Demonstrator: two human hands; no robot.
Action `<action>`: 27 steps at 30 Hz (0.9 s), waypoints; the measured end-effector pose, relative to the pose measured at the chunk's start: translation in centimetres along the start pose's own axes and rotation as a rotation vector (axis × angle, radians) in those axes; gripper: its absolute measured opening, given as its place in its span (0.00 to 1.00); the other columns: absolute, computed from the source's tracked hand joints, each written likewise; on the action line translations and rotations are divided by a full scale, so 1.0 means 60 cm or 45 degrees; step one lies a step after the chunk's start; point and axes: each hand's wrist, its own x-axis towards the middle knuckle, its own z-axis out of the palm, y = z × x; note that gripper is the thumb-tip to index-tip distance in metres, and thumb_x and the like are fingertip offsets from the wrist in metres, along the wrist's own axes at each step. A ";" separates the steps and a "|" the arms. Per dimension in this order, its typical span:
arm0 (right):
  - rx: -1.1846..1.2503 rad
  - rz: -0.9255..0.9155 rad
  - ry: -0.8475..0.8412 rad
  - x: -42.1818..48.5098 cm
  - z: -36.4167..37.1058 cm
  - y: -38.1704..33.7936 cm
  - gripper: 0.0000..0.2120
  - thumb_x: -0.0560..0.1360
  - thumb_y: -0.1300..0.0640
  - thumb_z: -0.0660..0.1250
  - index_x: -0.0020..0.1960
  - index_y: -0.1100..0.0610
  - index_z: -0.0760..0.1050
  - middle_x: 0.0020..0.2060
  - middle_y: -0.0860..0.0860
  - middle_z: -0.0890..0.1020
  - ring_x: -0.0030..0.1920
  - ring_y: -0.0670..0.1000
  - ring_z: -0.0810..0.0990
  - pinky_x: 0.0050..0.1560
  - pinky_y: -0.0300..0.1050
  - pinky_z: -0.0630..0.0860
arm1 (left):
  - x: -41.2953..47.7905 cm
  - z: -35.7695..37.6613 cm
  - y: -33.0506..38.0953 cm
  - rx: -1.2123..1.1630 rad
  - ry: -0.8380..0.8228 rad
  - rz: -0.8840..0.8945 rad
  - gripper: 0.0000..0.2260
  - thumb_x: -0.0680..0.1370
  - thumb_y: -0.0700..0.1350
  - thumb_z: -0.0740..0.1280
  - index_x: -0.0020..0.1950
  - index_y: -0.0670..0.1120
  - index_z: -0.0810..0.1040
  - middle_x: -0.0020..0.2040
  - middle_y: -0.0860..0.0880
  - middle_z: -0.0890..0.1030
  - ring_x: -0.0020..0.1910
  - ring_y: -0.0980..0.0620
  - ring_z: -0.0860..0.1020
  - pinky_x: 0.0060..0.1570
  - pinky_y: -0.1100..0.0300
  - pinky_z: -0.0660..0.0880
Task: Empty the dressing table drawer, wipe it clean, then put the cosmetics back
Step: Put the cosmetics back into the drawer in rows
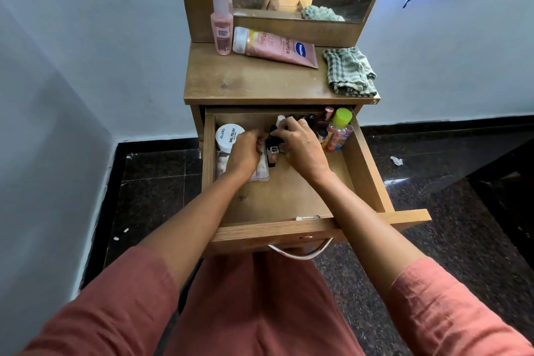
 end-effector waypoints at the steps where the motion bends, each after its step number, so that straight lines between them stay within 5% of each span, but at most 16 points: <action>1: -0.008 -0.006 0.014 0.001 0.000 0.002 0.18 0.72 0.69 0.63 0.59 0.59 0.77 0.56 0.56 0.76 0.51 0.58 0.71 0.54 0.46 0.71 | -0.001 0.000 0.000 0.000 -0.003 0.003 0.12 0.75 0.30 0.56 0.52 0.37 0.77 0.47 0.38 0.80 0.46 0.42 0.78 0.48 0.49 0.74; 8: 0.130 0.235 0.064 0.008 -0.008 0.030 0.20 0.70 0.69 0.65 0.60 0.59 0.76 0.55 0.56 0.77 0.54 0.58 0.71 0.56 0.47 0.69 | 0.010 -0.014 0.020 0.000 0.074 0.179 0.11 0.77 0.35 0.61 0.55 0.41 0.79 0.53 0.42 0.81 0.53 0.46 0.78 0.52 0.56 0.72; 13: 0.145 0.206 -0.026 0.020 -0.013 0.034 0.17 0.71 0.69 0.63 0.59 0.60 0.77 0.54 0.58 0.79 0.55 0.58 0.72 0.57 0.47 0.69 | 0.023 -0.014 0.032 0.140 -0.067 0.208 0.10 0.76 0.38 0.65 0.56 0.43 0.79 0.53 0.41 0.80 0.52 0.45 0.78 0.52 0.50 0.74; 27: 0.166 0.226 -0.068 0.023 -0.015 0.032 0.14 0.73 0.66 0.63 0.58 0.62 0.77 0.52 0.61 0.77 0.56 0.59 0.72 0.57 0.47 0.69 | 0.036 -0.012 0.041 0.226 -0.141 0.196 0.09 0.72 0.38 0.69 0.52 0.40 0.81 0.50 0.40 0.80 0.49 0.42 0.78 0.51 0.54 0.74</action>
